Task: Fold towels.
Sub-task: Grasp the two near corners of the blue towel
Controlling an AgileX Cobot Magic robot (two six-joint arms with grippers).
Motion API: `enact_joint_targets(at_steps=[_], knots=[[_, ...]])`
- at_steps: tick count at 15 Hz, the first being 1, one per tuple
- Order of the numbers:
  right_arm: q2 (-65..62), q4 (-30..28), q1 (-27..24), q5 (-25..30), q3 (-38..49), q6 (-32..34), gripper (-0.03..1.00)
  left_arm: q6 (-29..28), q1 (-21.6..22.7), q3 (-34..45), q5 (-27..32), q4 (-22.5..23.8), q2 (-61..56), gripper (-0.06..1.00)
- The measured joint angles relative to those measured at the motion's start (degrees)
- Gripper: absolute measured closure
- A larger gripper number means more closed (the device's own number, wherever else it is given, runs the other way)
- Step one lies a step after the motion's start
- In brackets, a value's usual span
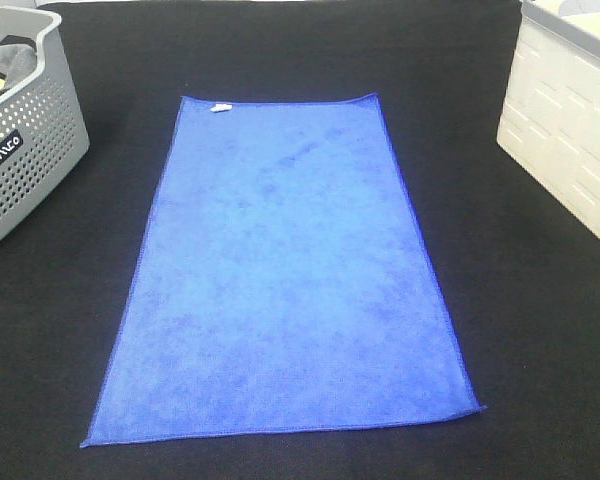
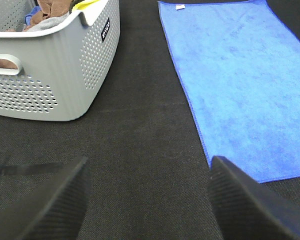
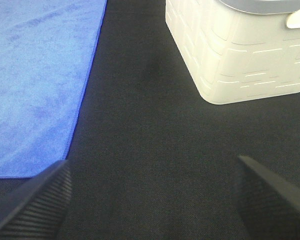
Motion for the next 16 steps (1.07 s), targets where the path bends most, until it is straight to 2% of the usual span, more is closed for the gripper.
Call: enact_joint_targets(at_steps=[4,6,8,11,12,13,16], knots=[[0.0,0.0,0.0,0.0,0.0,0.0,0.14,0.0,0.0,0.0,0.0,0.0,0.0,0.30],[0.7,0.0,0.0,0.0,-0.1,0.0,0.14,-2.1,0.0,0.0,-0.6,-1.3,0.1,0.30],[4.9,0.0,0.0,-3.0,-0.8,2.5,0.14,-4.7,0.0,-0.4,-5.8,-3.3,2.5,0.30],[18.6,0.4,0.0,-8.8,-1.1,9.1,0.14,-6.4,0.0,0.1,-16.9,-8.0,10.5,0.30],[18.6,0.4,0.0,-8.8,-1.1,9.1,0.14,-6.4,0.0,0.1,-16.9,-8.0,10.5,0.30],[23.1,0.4,0.0,-9.7,-1.1,9.5,0.14,-6.6,0.0,0.1,-18.7,-10.9,16.6,0.30],[37.5,0.5,0.0,-12.1,-1.3,10.0,0.14,-5.9,0.0,0.2,-18.1,-17.5,30.6,0.30]])
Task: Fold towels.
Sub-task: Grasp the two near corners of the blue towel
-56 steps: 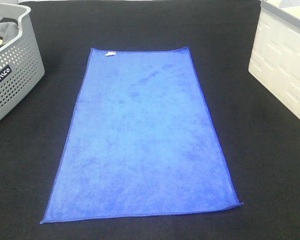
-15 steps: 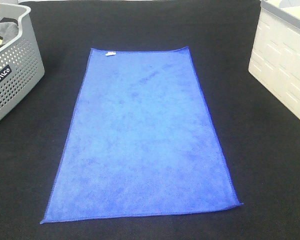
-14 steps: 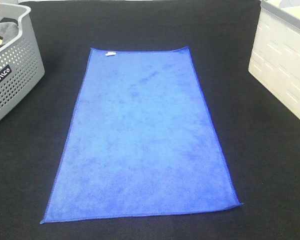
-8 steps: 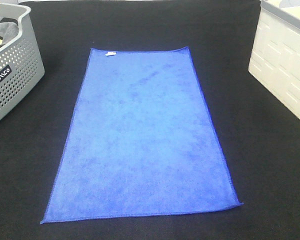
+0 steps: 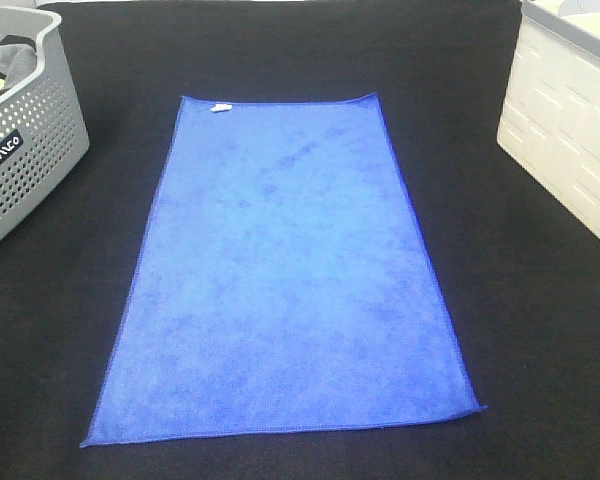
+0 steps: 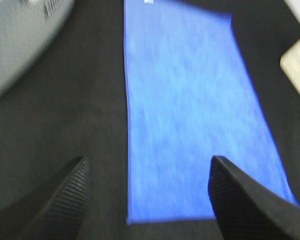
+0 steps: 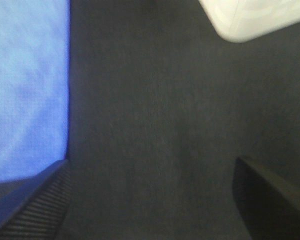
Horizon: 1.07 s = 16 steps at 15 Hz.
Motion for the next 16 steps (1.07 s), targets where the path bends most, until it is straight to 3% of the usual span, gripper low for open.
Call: enact_joint_targets(at_steps=[3,5,13,16], knots=[[13.6,2.8,0.0,-2.5,0.0,-0.2,0.14,7.3,0.0,0.0,-0.3,-6.8,14.7,0.30],[22.8,8.8,0.0,-4.8,0.0,-4.6,0.14,13.9,0.0,0.0,-1.1,-12.5,24.5,0.30],[46.8,47.3,0.0,-12.3,-0.1,-43.1,0.16,43.4,-0.2,-0.1,-5.3,-38.2,56.1,0.30],[51.7,52.8,0.0,-12.5,-0.1,-50.2,0.18,47.4,-0.4,-0.1,-7.0,-41.7,61.9,0.30]])
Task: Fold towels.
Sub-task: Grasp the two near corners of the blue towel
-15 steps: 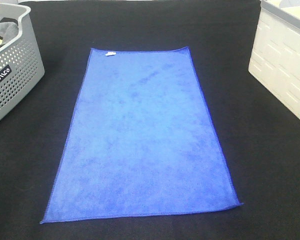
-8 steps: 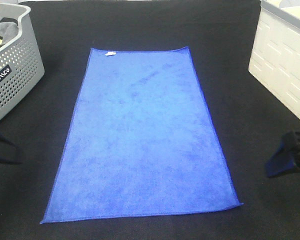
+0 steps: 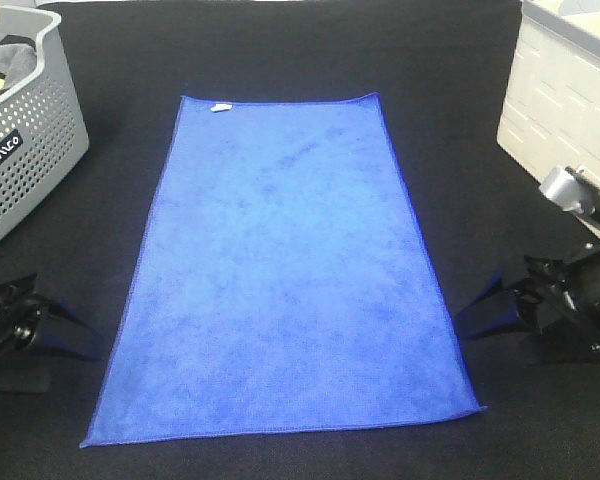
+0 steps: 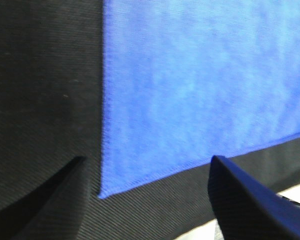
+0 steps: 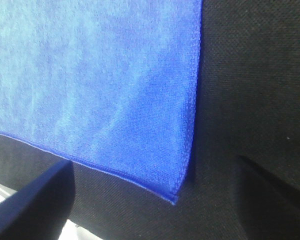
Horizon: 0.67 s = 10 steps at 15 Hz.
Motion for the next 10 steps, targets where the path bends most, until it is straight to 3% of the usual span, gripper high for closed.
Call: enact_joint_targets(at_steps=[6,10], knots=[[7.1,4.4,0.0,-1.7,-0.1,-4.9,0.20,1.8,0.0,0.1,-3.1,-1.0,4.9,0.30],[12.4,11.1,0.0,-1.9,-0.1,-11.4,0.24,10.3,-0.7,0.1,-3.3,-9.2,8.9,0.30]])
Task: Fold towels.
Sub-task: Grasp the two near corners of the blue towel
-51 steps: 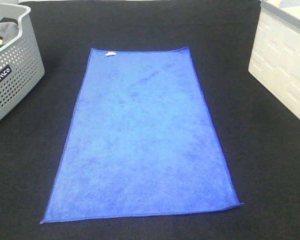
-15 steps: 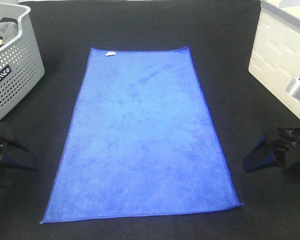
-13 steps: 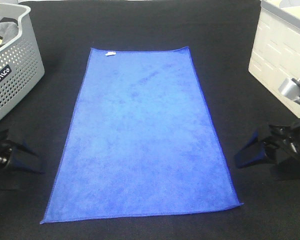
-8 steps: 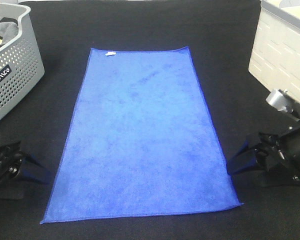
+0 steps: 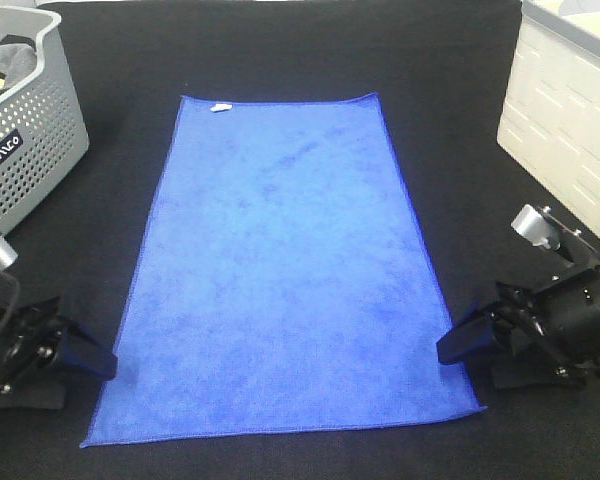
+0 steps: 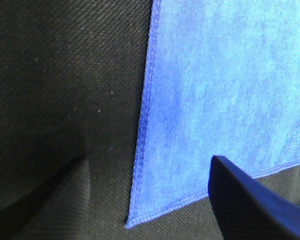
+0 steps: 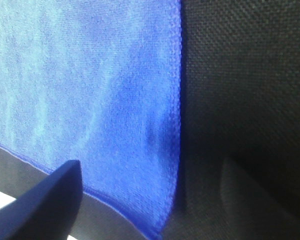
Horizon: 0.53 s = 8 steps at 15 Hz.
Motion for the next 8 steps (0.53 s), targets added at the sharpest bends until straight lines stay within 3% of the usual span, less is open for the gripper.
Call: enact_joint_targets(at_steps=[3,5,8], knots=[[2.1,4.2,0.2,0.7,-0.3,-3.9,0.29,3.7,-4.9,-0.3,-0.5,-6.4,2.6,0.31],[4.8,5.2,5.1,0.8,-3.3,-4.3,0.33,4.5,-7.1,-1.7,-0.5,-9.1,4.0,0.31],[6.4,6.1,7.4,0.3,-5.2,0.2,0.41,4.5,-7.8,-2.9,-0.3,-10.4,5.8,0.48]])
